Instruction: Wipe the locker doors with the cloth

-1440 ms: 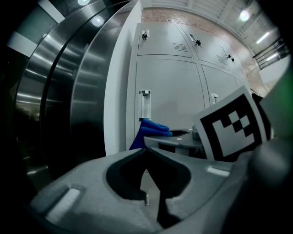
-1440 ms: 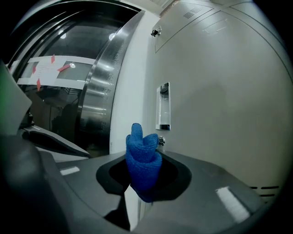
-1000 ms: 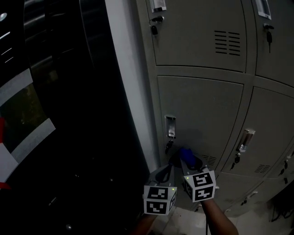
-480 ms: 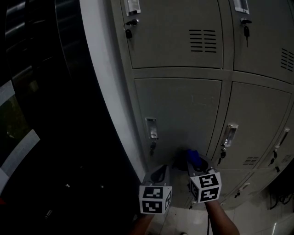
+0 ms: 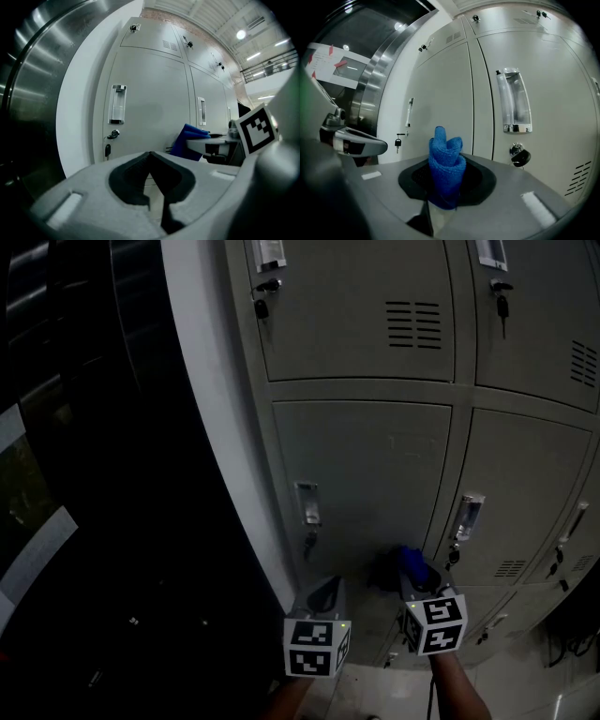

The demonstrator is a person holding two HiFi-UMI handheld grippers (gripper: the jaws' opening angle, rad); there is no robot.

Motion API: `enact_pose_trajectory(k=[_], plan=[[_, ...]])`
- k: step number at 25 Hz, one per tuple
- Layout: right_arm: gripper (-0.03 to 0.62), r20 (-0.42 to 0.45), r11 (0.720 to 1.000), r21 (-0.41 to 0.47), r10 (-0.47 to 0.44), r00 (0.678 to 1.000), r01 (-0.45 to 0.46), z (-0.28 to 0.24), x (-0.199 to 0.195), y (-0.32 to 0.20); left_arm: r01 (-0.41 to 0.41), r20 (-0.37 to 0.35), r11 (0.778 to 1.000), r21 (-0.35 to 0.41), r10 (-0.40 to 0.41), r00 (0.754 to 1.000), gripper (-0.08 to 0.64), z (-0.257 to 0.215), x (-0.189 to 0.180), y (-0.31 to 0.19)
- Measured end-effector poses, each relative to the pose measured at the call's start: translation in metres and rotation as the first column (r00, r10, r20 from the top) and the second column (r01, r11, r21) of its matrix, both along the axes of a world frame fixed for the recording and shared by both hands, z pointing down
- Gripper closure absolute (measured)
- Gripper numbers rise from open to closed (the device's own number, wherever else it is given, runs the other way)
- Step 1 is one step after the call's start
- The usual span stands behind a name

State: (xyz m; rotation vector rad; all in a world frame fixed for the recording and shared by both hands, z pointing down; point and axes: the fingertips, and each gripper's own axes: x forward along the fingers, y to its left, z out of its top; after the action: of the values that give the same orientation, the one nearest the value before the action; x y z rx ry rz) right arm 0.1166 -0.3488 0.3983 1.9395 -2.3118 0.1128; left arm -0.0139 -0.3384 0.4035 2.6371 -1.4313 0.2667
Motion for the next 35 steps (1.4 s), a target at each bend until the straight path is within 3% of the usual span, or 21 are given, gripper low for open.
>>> enact_pose_trajectory(k=[5, 11, 19, 27, 35], plan=[[0.505, 0.056, 0.987, 0.045, -0.154, 0.986, 0.152, -0.037, -0.048, 0.007, 0.036, -0.001, 0.999, 0.024, -0.036, 0.999, 0.558, -0.016, -0.019, -0.006], [0.505, 0.042, 0.937, 0.116, -0.337, 0.941, 0.330, -0.090, -0.121, -0.003, 0.100, -0.009, 0.992, 0.073, -0.099, 0.995, 0.558, -0.048, -0.051, -0.010], [0.505, -0.025, 0.907, 0.132, -0.401, 0.916, 0.400, -0.107, -0.190, -0.044, 0.159, -0.023, 0.984, 0.083, -0.158, 0.987, 0.558, -0.055, -0.085, -0.012], [0.503, -0.004, 0.927, 0.118, -0.358, 0.934, 0.355, -0.102, -0.179, -0.057, 0.151, -0.036, 0.984, 0.095, -0.148, 0.988, 0.558, -0.063, -0.087, -0.011], [0.505, 0.047, 0.952, 0.136, -0.283, 0.958, 0.275, -0.109, -0.132, -0.047, 0.070, -0.029, 0.992, 0.106, -0.067, 0.997, 0.558, -0.066, -0.051, -0.014]])
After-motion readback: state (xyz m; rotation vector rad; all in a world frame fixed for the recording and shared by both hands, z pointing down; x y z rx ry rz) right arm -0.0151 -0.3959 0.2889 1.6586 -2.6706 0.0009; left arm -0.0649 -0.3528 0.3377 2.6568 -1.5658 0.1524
